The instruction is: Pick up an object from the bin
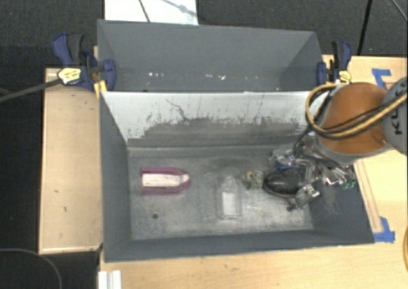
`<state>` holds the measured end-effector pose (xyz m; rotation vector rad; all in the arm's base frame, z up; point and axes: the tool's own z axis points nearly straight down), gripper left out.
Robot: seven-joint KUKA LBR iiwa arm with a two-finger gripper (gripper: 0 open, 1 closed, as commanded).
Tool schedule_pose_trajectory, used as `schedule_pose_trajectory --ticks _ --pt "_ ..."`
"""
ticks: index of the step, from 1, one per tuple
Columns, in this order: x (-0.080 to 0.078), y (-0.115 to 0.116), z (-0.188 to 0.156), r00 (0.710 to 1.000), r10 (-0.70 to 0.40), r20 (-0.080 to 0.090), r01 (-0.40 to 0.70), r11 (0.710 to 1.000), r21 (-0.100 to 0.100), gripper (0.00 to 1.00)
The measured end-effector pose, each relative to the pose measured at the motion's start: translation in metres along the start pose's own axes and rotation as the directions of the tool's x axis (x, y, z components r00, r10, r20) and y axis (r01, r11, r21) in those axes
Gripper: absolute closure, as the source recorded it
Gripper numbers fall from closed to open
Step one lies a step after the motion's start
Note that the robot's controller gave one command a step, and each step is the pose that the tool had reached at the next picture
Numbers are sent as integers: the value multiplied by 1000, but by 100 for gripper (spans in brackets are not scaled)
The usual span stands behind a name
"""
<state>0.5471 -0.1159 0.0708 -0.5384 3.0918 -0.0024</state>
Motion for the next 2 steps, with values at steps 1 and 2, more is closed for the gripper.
schedule_pose_trajectory --ticks 1,2 --pt "0 2 -1 1000 2 -1 -2 1000 -2 100" --pt "3 -3 -155 986 -164 5 164 986 4 100"
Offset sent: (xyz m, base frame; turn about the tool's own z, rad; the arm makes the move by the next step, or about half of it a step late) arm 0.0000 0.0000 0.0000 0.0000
